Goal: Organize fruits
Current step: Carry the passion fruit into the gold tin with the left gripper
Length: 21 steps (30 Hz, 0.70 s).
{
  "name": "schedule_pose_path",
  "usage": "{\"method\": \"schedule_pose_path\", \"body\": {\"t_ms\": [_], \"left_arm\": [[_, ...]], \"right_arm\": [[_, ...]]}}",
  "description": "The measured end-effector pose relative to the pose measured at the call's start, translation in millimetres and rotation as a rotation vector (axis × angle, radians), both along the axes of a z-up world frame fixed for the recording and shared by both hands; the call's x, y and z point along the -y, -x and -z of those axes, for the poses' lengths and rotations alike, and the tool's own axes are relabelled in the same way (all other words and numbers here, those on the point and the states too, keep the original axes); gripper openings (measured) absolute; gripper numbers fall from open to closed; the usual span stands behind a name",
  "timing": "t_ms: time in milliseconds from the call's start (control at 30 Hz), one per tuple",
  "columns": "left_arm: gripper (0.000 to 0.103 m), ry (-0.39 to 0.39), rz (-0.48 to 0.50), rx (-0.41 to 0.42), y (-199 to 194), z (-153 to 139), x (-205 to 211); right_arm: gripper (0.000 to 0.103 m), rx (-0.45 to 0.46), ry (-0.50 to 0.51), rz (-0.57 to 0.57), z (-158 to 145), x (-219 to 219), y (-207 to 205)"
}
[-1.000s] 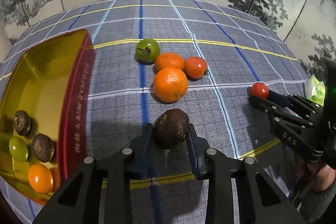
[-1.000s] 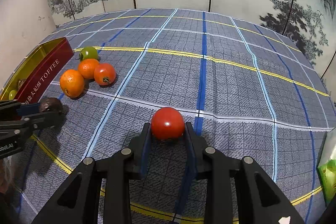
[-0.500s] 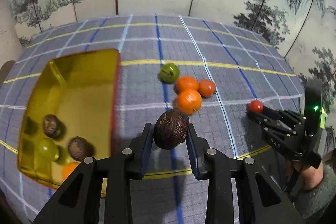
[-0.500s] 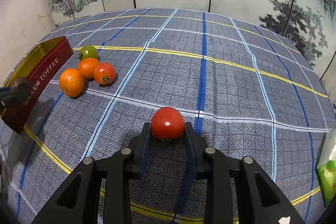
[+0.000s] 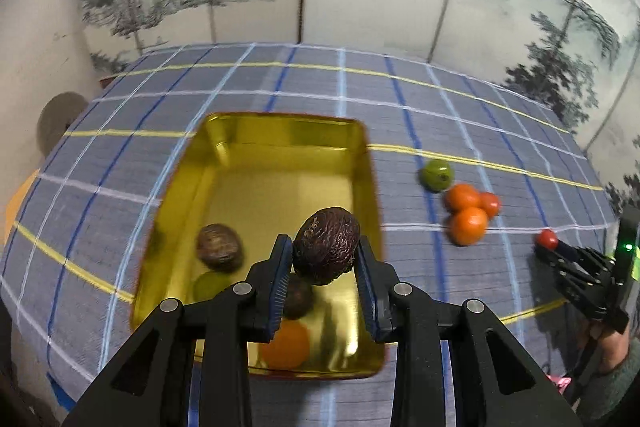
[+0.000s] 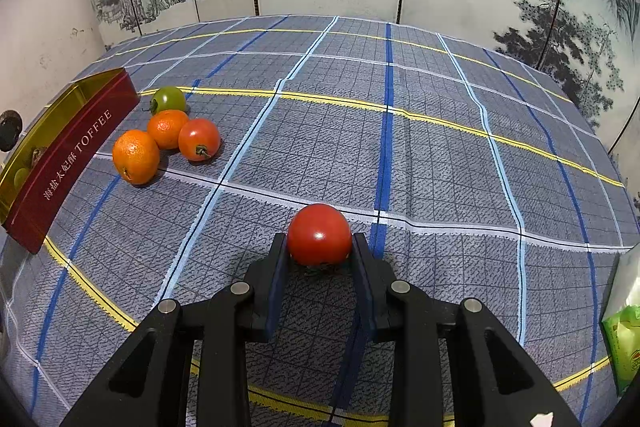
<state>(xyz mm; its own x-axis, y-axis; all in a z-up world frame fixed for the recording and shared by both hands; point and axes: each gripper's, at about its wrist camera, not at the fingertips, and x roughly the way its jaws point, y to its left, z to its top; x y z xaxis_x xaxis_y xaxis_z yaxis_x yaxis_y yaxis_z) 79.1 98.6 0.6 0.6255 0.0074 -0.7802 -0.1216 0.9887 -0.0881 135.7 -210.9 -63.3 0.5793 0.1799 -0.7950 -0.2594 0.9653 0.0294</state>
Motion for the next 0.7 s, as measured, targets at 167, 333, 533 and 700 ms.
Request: {"method": "schedule_pose_path", "body": {"t_ms": [167,333,533,700], "left_arm": [[0.033,0.002,-0.041,-0.029,3,12,-20],[0.033,0.009,-0.052,-0.055,3,23,-27],[0.033,0.012,-0.063,-0.084,4,34,-32],[0.033,-0.012,-0.07,-0.097,6,37,-33]], "right_arm": [[0.029,0.0,0.0,0.0,0,0,0],[0.029,0.0,0.001,0.0,0,0,0],[0.029,0.001,0.003,0.0,0,0,0],[0.029,0.001,0.003,0.0,0,-1,1]]}}
